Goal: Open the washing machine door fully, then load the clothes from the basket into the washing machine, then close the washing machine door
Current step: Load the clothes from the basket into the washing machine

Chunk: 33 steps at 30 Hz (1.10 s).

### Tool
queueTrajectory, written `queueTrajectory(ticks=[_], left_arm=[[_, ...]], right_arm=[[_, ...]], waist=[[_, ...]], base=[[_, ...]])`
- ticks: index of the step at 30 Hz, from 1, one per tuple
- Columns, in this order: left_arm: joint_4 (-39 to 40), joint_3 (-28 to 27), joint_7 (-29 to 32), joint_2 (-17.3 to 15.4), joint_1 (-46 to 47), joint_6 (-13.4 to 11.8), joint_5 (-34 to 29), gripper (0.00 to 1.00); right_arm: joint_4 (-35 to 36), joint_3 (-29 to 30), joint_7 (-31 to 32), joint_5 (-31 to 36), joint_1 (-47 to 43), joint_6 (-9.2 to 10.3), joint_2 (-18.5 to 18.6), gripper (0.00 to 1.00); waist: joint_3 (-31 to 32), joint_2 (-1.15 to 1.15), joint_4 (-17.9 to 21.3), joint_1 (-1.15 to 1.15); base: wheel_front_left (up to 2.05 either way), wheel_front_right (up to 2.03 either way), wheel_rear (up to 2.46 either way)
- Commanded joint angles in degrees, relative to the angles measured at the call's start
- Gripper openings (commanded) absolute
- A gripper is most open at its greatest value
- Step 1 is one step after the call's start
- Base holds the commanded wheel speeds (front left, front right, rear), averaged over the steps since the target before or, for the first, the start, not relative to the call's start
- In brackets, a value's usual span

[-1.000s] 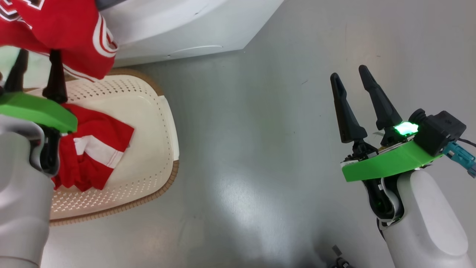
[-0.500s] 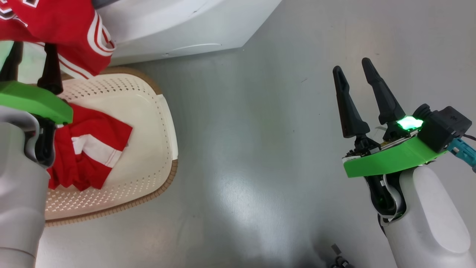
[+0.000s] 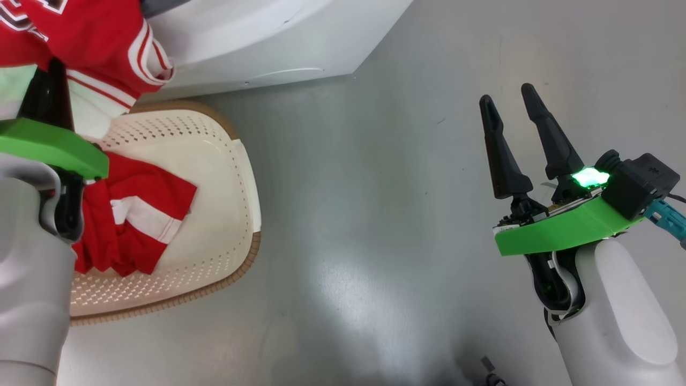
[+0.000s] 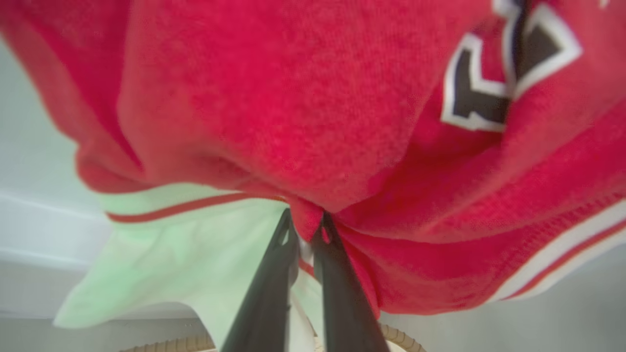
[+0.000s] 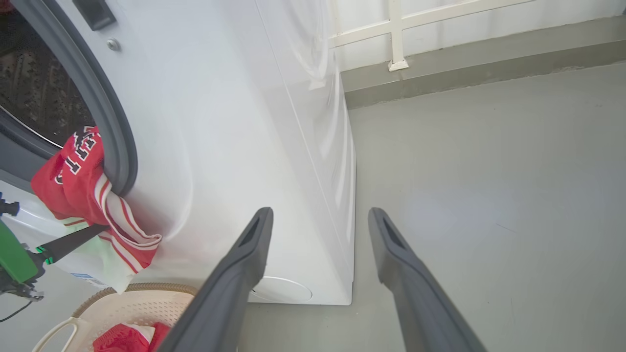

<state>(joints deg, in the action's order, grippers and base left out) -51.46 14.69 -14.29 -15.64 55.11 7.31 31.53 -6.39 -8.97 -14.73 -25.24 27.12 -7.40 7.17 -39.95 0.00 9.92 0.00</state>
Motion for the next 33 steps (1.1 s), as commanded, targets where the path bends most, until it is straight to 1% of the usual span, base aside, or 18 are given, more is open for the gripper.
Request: queueTrajectory(ticks=[1, 5, 18, 23, 28, 33], left_arm=[[2.27, -1.14, -0.71, -2.21, -1.35, 0.18, 0.06, 0.0], [6.77, -1.71, -0.71, -2.2, -3.64, 0.18, -0.58, 0.0], [26.33, -8.89, -0.71, -0.12, -15.29, 0.18, -6.21, 0.0], [31.98, -9.41, -0.71, 0.39, -16.48, 0.18, -7.11, 0.0], [33.18, -8.8, -0.41, -0.25, -13.08, 0.18, -6.85, 0.0], [29.94, -8.77, 1.31, -1.42, -5.73, 0.16, -6.91, 0.0]], right_arm=[[1.18, -1.04, -0.27, 0.09, -1.42, -0.09, -0.43, 1.0], [1.15, -0.86, -0.27, 0.0, -1.64, -0.09, -0.53, 1.0], [0.78, -0.59, -0.27, -0.19, -2.38, -0.09, -0.7, 1.0], [0.69, -0.7, -0.27, -0.34, -2.66, -0.09, -0.71, 1.0], [0.74, -0.91, -0.27, -0.53, -2.63, -0.09, -0.82, 1.0], [1.04, -0.91, -0.27, -0.67, -2.42, -0.09, -1.1, 1.0]], waist=[[0.27, 0.0, -0.15, 0.0], [0.61, 0.0, -0.43, 0.0], [2.25, 0.0, -1.15, 0.0], [2.72, 0.0, -1.14, 0.0], [2.49, 0.0, -0.6, 0.0], [1.26, 0.0, 0.61, 0.0]], base=[[0.0, 0.0, 0.0], [0.0, 0.0, 0.0], [0.0, 0.0, 0.0], [0.0, 0.0, 0.0], [0.0, 0.0, 0.0], [0.0, 0.0, 0.0]])
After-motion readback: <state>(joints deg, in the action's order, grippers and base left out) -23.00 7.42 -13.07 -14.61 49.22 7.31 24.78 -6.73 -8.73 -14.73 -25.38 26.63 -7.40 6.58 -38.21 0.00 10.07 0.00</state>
